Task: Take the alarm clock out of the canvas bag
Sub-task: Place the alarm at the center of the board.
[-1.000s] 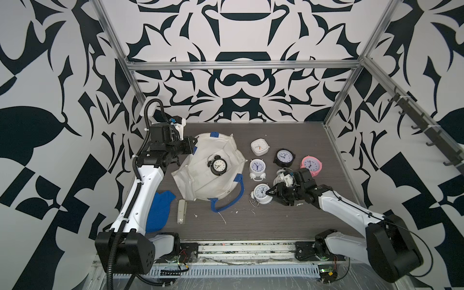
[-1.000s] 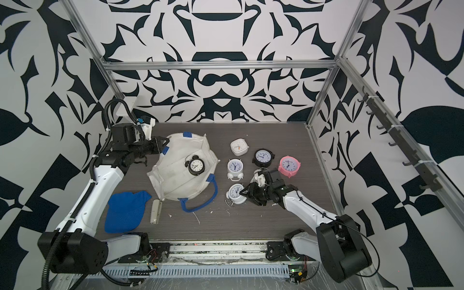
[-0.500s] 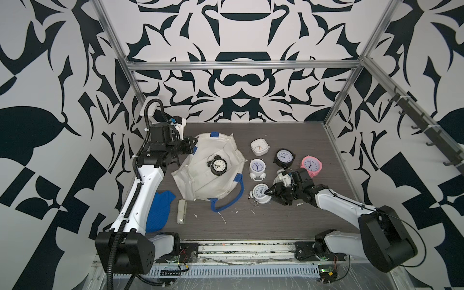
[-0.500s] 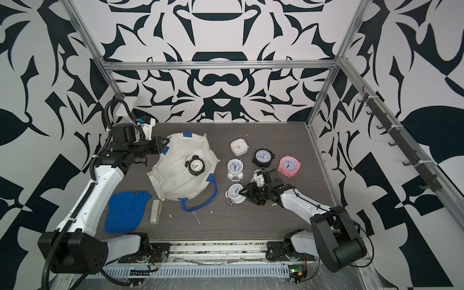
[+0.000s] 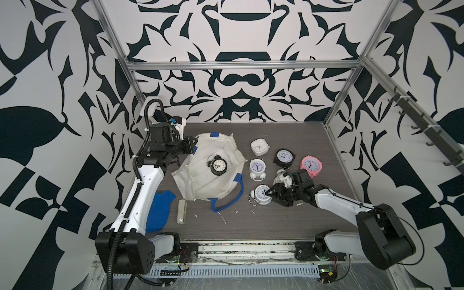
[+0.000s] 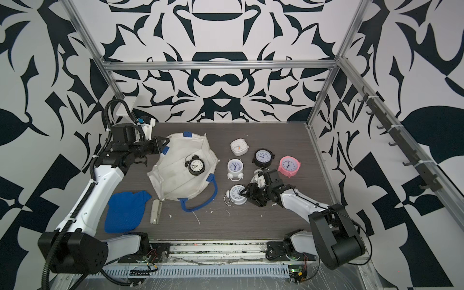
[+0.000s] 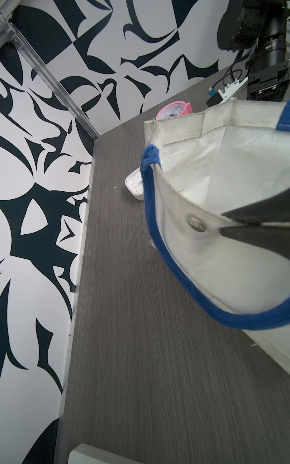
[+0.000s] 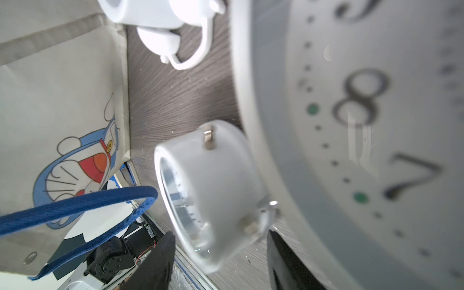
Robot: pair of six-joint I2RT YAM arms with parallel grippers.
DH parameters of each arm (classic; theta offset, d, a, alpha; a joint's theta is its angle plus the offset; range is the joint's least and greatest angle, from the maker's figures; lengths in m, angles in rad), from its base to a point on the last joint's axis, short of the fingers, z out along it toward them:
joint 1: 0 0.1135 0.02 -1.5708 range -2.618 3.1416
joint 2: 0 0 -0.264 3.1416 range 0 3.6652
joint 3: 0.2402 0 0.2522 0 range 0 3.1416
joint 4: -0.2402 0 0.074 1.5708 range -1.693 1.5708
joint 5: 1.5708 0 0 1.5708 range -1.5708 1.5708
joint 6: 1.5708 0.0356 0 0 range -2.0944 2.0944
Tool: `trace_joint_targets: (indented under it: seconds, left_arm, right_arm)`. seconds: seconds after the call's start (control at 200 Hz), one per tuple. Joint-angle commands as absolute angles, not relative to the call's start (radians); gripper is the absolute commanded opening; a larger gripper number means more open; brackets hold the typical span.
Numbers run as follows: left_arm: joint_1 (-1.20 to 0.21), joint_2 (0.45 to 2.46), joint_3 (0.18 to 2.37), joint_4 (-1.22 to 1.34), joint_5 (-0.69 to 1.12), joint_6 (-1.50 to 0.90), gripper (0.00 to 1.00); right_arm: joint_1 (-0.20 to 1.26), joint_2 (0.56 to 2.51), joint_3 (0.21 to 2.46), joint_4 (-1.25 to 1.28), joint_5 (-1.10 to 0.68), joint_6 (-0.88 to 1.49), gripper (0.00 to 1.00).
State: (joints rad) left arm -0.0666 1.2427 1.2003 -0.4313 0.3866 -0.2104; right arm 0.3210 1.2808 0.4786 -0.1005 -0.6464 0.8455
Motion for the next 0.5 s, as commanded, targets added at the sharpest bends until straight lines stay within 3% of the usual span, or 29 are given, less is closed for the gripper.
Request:
trace_joint_targets:
  seconds: [0.0,0.25,0.495]
  left_arm:
    - [-0.062,1.219,1.201,-0.375,0.415,-0.216,0.0]
    - [-0.061,1.218,1.204,-0.377,0.415,-0.216,0.0]
    - [-0.061,1.222,1.218,-0.387,0.483,-0.204,0.0]
  right_arm:
    - [0.311,1.249,0.48,-0.129,-0.634,0.821,0.64]
    - [0.301,1.198,0.547,-0.248,-0.617,0.779,0.66]
    - [0.301,1.098,0.795,-0.455,-0.601,0.63,0.66]
